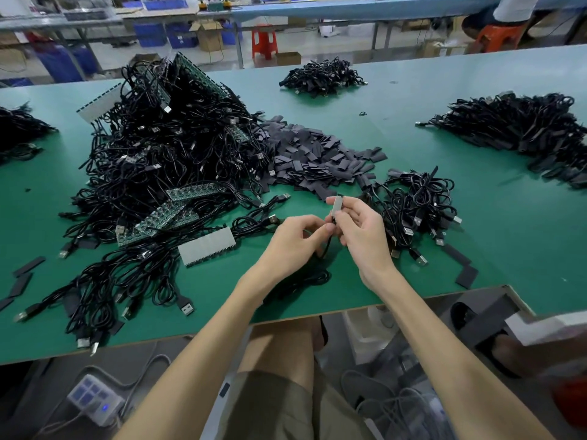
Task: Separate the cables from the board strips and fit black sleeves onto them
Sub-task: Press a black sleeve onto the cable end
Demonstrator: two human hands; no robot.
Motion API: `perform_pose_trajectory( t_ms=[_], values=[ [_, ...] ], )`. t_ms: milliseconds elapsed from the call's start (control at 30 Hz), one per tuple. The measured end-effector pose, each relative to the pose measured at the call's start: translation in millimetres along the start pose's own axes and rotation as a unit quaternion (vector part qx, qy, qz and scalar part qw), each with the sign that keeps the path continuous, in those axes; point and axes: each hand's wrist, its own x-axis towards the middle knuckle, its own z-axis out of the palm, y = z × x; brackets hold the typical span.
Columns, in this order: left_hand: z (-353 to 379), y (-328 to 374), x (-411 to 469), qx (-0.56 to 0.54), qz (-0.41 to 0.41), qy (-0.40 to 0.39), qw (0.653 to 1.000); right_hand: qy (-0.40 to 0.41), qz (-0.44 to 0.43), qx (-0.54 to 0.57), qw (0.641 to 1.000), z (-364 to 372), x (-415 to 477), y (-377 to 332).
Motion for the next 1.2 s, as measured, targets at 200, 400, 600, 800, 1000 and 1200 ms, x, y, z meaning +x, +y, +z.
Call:
perform_pose_trajectory(
  t_ms=[200, 400, 600, 800, 1000, 1200],
  values=[
    [7, -6, 35, 0.187, 0.044, 0.109, 0.975, 0.036, -0.010, -0.066, 0.997, -2, 5, 7],
    [13, -5, 72, 0.401, 0.098, 0.011, 0.911, 0.042, 0.001, -0.090, 0.995, -2, 5, 10],
    [6, -8, 67, 0.401, 0.102, 0.079, 0.907, 0.040, -0.007, -0.078, 0.996, -1, 2, 7],
    [3, 1, 46, 0.171, 0.094, 0.159, 0.968, 0.041, -0.001, -0.079, 0.996, 0, 2, 6],
    [-2, 4, 25, 0.052, 0.099, 0.105, 0.988, 0.047, 0.006, -0.058, 0.997, 0, 2, 0],
    [-5, -9, 8, 0.087, 0.097, 0.060, 0.990, -0.004, -0.015, -0.051, 0.999, 0, -2, -2]
  ],
)
